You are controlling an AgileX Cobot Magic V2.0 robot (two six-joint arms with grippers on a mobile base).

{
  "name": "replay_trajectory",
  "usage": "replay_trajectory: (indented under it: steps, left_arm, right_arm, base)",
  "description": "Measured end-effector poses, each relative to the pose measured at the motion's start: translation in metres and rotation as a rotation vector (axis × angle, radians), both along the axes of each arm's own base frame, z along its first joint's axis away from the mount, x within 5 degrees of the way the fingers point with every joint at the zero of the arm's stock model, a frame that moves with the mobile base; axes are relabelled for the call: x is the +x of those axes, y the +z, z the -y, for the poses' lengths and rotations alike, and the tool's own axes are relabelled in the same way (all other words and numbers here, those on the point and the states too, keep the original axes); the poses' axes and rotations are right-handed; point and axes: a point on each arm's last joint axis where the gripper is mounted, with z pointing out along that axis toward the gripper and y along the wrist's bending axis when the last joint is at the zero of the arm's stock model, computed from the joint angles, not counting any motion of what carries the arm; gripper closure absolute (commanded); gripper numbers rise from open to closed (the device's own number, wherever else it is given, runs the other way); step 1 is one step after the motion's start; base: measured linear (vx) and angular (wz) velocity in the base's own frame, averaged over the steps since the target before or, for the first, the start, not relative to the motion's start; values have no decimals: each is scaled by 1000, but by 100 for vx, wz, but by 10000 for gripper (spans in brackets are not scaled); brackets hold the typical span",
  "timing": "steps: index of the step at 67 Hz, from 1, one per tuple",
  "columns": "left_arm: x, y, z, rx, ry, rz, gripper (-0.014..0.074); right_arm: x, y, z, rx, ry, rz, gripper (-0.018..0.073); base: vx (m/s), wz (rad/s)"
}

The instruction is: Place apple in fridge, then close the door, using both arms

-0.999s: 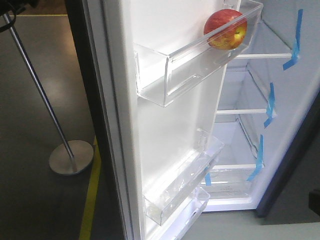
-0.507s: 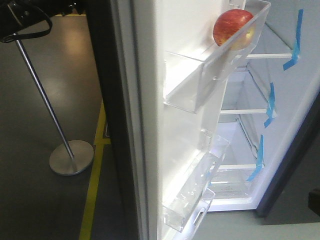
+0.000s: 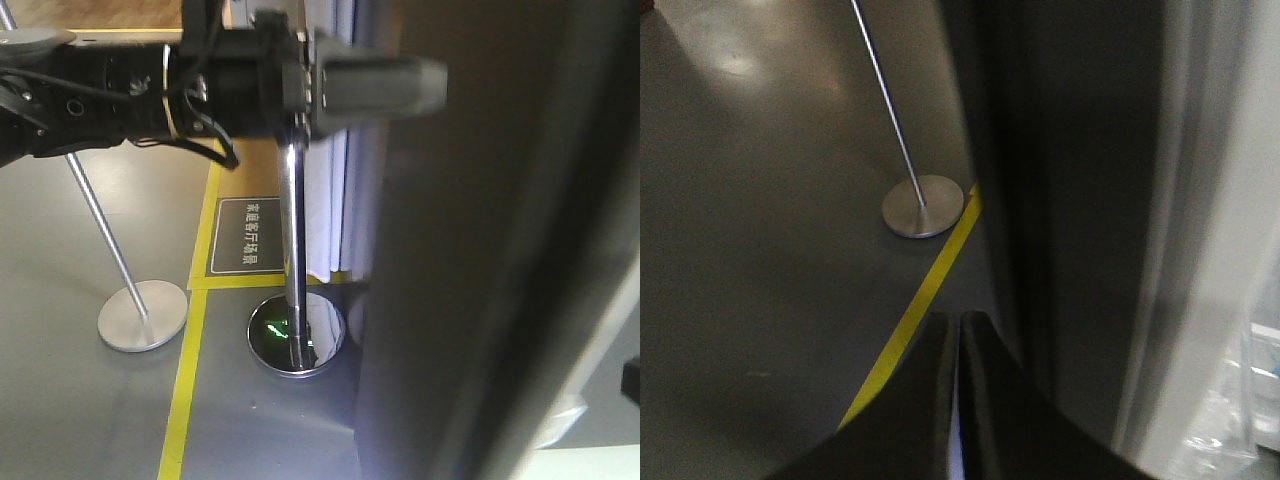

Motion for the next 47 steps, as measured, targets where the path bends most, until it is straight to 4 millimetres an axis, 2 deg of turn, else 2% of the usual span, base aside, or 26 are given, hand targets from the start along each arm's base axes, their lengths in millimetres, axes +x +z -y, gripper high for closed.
replay_trajectory:
  steps: [15,25,30,34,43,47]
  left_arm:
    - [-14,-1,-9,199,-10,123,220]
    - [-28,20,-22,176,-9,162,284]
    - [-34,28,-30,167,2,183,318]
    - [-36,34,-36,162,12,197,344]
    - [-36,42,-53,159,54,214,379]
    - [-33,42,-60,162,70,212,378]
  right_arm:
    - [10,9,9,-46,-102,147,525]
    - [28,24,19,-115,-208,268,423]
    - [45,33,23,-164,-249,300,346]
    - [58,43,26,-216,-281,325,250]
    - [103,65,33,-323,-356,347,60]
    - [126,69,35,-356,-386,337,18]
  base:
    - [0,0]
    - [0,0]
    - [0,0]
    - [0,0]
    - [0,0]
    - [0,0]
